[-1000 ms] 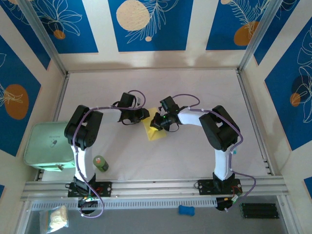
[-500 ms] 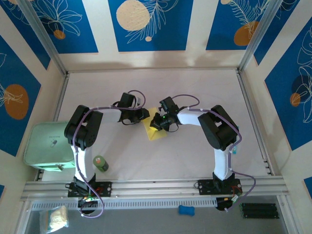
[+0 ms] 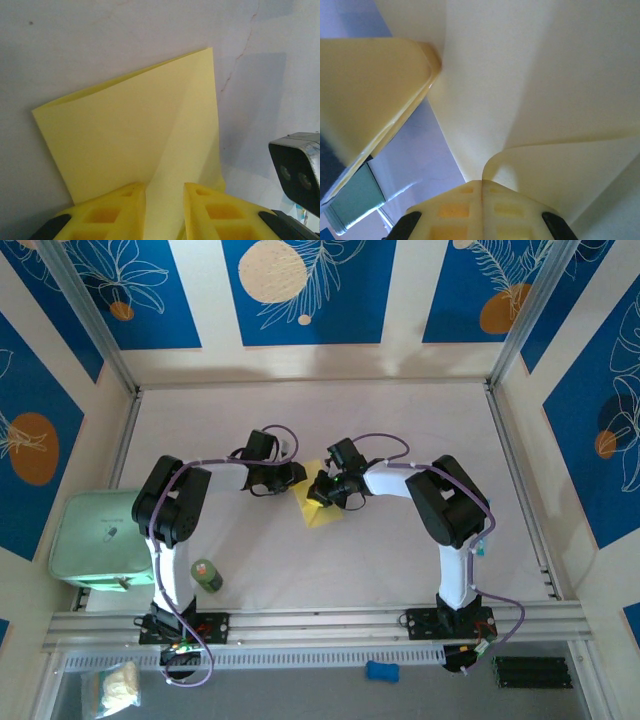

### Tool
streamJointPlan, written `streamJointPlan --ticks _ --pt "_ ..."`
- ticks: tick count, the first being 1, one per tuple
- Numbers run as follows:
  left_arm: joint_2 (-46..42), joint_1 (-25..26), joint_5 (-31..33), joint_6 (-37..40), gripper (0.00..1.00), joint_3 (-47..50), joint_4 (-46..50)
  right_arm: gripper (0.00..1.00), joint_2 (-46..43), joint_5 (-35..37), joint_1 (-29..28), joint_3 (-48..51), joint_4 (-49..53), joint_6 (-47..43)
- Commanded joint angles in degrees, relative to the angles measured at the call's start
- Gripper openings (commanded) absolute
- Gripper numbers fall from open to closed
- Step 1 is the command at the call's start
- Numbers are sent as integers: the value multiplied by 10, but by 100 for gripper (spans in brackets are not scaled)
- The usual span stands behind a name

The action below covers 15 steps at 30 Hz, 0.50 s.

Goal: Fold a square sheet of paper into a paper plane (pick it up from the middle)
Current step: Fold the triangle a second time at the center of the table.

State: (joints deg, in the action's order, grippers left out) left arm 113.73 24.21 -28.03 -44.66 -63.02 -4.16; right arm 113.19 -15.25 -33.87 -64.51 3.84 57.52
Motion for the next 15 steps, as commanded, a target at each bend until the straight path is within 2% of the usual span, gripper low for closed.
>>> streamJointPlan --ticks 1,15 --pt "26 -2 5 -2 27 18 25 0 14 -4 4 -10 5 11" --pt "27 -2 5 -6 27 21 21 0 22 -5 5 -14 3 12"
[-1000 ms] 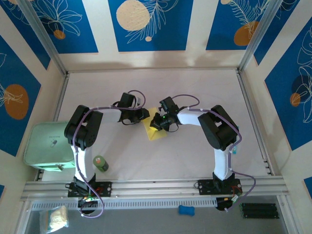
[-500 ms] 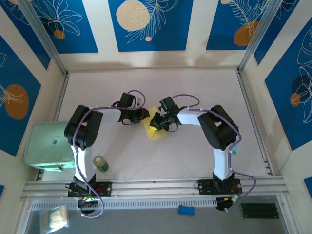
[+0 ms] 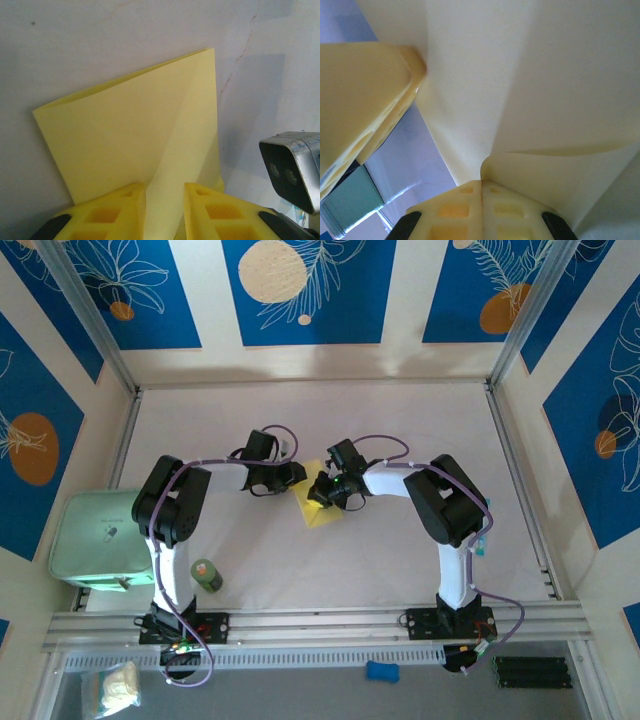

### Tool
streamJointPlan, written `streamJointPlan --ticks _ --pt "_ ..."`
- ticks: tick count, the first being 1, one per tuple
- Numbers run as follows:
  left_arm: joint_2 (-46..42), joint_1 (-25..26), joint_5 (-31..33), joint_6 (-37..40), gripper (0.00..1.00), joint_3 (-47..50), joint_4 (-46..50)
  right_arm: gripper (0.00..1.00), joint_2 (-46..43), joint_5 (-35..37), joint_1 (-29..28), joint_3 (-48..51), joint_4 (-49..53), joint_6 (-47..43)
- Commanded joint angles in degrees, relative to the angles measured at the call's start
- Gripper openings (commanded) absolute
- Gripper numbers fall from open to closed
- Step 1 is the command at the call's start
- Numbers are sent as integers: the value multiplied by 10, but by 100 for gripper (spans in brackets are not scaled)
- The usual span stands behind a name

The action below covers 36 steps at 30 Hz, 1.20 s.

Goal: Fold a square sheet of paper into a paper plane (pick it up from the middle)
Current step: Fold the triangle a second time at the center of the table.

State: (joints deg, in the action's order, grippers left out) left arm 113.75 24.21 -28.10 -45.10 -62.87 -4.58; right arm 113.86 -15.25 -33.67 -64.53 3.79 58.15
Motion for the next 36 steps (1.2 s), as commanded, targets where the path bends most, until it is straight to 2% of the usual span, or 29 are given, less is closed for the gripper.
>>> streamJointPlan --ticks 1,14,32,36 --pt "28 -2 6 -2 27 20 26 0 15 -6 3 -14 1 6" --pt "28 -2 4 -2 27 22 24 0 15 -14 7 -8 -20 9" --pt "18 -4 2 -2 27 15 31 0 26 7 7 -9 12 8" --pt "-2 -10 -3 -7 29 -3 40 5 31 7 6 -11 20 9"
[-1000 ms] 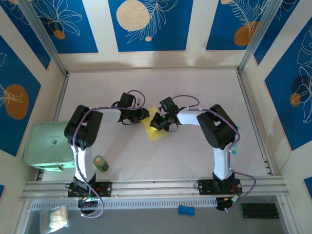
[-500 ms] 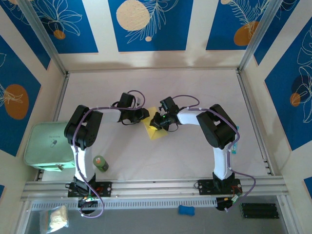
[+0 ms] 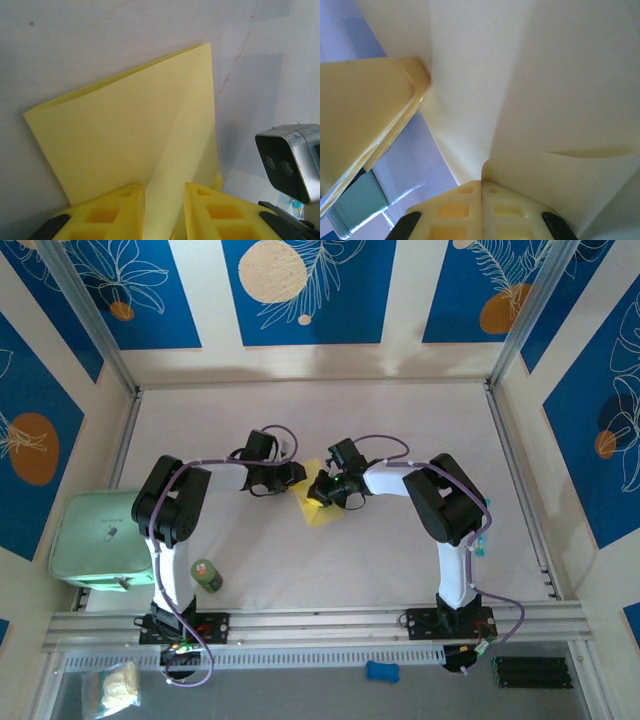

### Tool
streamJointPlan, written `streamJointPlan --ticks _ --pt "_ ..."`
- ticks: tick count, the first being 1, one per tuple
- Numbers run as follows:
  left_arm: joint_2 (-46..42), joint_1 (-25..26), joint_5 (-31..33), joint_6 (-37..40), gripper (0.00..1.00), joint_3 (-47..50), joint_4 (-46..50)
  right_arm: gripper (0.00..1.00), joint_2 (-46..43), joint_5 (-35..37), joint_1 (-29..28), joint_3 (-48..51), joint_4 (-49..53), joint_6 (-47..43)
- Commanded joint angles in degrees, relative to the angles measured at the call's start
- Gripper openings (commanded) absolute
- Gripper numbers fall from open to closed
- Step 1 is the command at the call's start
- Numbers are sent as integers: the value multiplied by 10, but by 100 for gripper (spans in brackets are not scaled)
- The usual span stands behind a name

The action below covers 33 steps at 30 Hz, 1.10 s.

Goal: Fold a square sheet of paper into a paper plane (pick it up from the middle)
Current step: Fold the triangle a second time at the center of the table.

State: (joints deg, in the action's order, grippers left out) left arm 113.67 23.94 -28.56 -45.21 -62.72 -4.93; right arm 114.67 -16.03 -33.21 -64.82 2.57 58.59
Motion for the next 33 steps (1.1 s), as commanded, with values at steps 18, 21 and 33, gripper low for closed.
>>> streamJointPlan --ticks 18,21,33 --pt "-168 -53 76 -72 43 81 30 37 24 0 0 -15 37 4" --pt "-189 -49 67 -80 43 107 28 38 25 -1 -2 -14 37 4" --pt "-190 12 57 -110 31 142 15 27 21 14 -3 -1 38 3"
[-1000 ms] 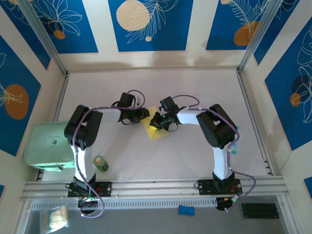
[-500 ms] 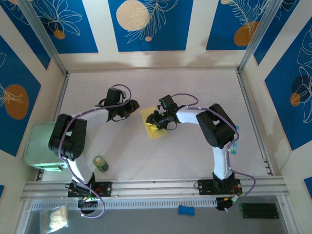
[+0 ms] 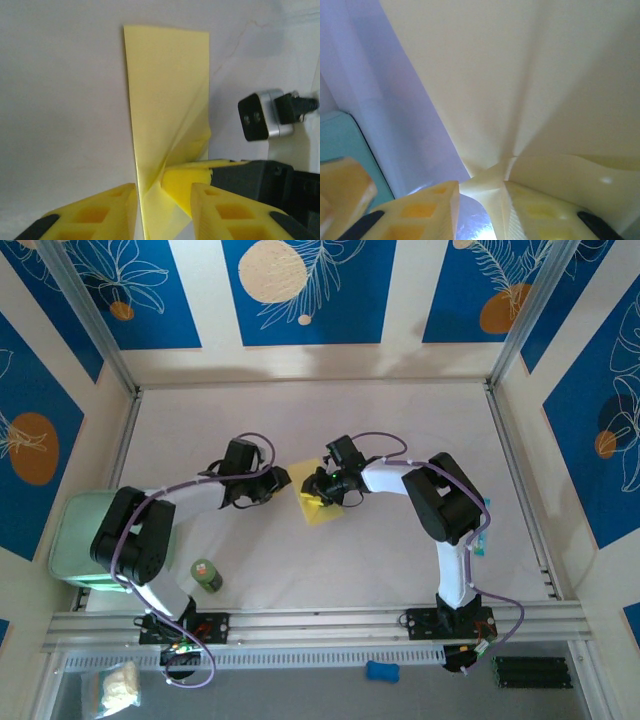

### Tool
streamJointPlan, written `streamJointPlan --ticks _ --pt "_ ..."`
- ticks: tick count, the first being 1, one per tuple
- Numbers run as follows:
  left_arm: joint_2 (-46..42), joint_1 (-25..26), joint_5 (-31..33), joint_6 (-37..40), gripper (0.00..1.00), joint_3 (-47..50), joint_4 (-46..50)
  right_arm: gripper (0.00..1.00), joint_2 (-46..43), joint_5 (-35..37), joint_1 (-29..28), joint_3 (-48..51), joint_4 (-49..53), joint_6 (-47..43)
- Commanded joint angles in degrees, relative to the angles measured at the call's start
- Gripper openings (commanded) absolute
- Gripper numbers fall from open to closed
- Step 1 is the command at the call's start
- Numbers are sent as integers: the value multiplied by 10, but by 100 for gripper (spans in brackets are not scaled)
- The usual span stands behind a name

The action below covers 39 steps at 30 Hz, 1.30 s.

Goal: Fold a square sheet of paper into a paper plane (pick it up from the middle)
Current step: Fold the triangle a second time at the center of the table.

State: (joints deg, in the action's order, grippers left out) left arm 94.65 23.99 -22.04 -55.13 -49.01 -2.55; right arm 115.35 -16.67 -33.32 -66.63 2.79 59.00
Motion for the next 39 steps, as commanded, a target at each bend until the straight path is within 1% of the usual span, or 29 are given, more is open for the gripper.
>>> streamJointPlan --ticks 1,6,10,19,24,36,39 --pt "5 16 -9 -14 29 4 -12 25 14 21 -1 18 36 -1" --pt "36 42 -18 -22 21 -12 -26 12 14 28 -2 18 47 -1" --pt "57 54 -13 -24 17 -30 -26 5 14 33 -1 16 61 2" --pt "88 62 10 -14 10 -70 2 2 17 30 -2 12 67 6" --pt "102 66 22 -11 6 -76 13 1 17 30 -1 12 68 8" --pt "112 70 50 -13 2 -67 32 0 17 30 -1 12 69 13" --pt "112 70 44 -13 2 -65 20 0 16 31 -2 12 70 13"
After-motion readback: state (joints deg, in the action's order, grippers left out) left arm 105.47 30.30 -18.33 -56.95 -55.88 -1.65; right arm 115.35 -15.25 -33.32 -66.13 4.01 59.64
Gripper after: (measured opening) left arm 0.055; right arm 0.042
